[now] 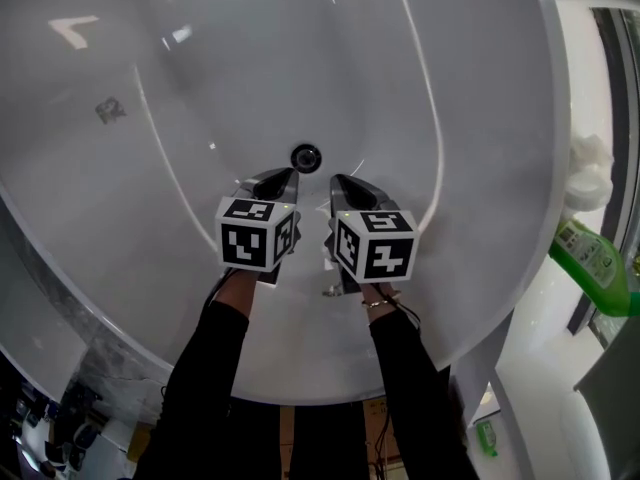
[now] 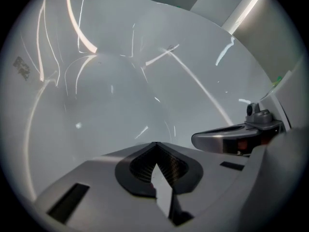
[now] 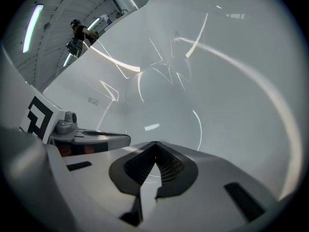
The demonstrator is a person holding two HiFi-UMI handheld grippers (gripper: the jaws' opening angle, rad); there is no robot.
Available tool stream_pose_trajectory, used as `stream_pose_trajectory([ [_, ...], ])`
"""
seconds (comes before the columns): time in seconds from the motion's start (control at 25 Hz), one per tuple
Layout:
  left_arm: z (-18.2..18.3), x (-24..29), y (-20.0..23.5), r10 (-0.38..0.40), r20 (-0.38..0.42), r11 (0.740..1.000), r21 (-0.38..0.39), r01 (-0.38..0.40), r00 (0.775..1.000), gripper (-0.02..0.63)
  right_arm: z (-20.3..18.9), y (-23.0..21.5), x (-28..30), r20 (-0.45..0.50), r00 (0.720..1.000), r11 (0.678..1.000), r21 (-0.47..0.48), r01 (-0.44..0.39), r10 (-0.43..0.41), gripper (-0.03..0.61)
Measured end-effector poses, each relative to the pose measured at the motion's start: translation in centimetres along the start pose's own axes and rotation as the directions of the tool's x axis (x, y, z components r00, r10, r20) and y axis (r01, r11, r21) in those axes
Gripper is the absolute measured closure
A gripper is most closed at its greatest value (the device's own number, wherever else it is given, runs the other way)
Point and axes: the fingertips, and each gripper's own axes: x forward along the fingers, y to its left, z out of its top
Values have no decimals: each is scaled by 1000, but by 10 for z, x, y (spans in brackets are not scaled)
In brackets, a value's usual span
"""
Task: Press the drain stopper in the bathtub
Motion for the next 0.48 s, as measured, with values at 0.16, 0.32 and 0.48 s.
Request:
stream_pose_trajectory([
  [0.16, -5, 12, 4, -1, -3, 1000, -7, 1, 1000, 606, -3, -3, 11, -13, 1000, 1000, -10, 3, -3, 577],
  [0.32, -7, 25, 8, -2, -10, 1000, -11, 2, 1000, 606, -4, -5, 21, -21, 1000, 1000, -17, 3, -3, 577],
  [0.48, -11, 35, 11, -2, -20, 1000, -14, 2, 1000, 606, -8, -8, 27, -30, 1000, 1000, -17, 6, -6, 577],
])
